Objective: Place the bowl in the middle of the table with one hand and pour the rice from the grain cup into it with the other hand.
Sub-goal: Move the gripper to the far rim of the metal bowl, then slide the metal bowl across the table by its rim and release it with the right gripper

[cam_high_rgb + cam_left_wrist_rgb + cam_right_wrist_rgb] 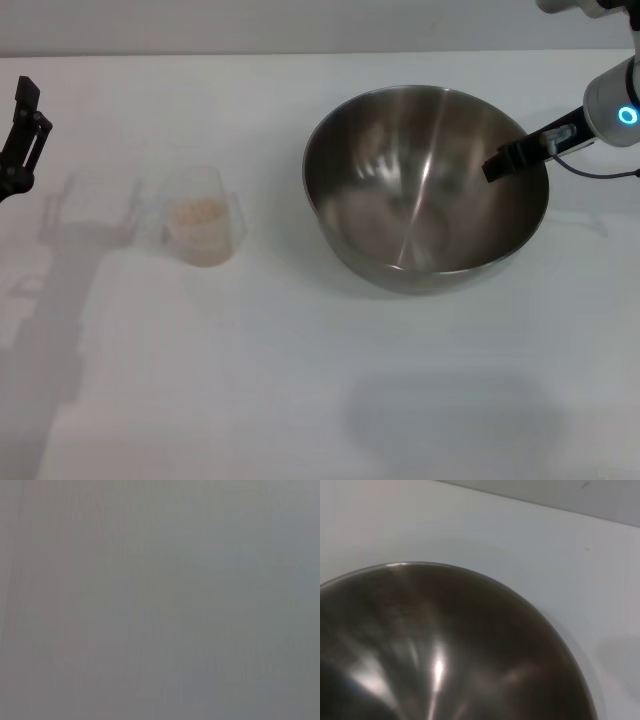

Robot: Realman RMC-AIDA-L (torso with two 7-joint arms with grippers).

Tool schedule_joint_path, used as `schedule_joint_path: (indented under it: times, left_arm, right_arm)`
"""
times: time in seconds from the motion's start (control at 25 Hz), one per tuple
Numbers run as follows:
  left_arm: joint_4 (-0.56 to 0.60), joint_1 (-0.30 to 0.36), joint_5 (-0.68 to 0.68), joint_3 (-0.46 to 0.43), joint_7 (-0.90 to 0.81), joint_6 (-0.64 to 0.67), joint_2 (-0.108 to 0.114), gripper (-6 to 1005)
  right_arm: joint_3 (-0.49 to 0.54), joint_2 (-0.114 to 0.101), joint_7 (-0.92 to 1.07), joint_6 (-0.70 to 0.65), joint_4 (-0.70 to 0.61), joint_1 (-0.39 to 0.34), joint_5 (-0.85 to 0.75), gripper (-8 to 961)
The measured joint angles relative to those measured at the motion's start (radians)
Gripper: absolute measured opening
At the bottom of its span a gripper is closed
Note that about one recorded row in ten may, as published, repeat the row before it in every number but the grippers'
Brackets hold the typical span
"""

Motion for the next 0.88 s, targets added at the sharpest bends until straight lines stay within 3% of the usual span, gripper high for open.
schedule_joint_path:
  times: [0.2,0.44,0.88]
  left_arm:
    - [0.001,0.000,0.000,0.000,0.000,0.003,-0.001,809]
    - [0.001,0.001,0.000,0.000,0.000,0.006,-0.001,805]
    - [0.001,0.008,0.000,0.000,0.000,0.029,-0.001,799]
  right_arm:
    - [0.002,0.000,-0.004,-0.009,0.006,0.000,0.002,313]
    - [0.003,0.002,-0.011,-0.011,-0.003,-0.006,0.002,121]
    - [0.013,0.001,-0.016,-0.009,-0.174,-0.049,0.007,18]
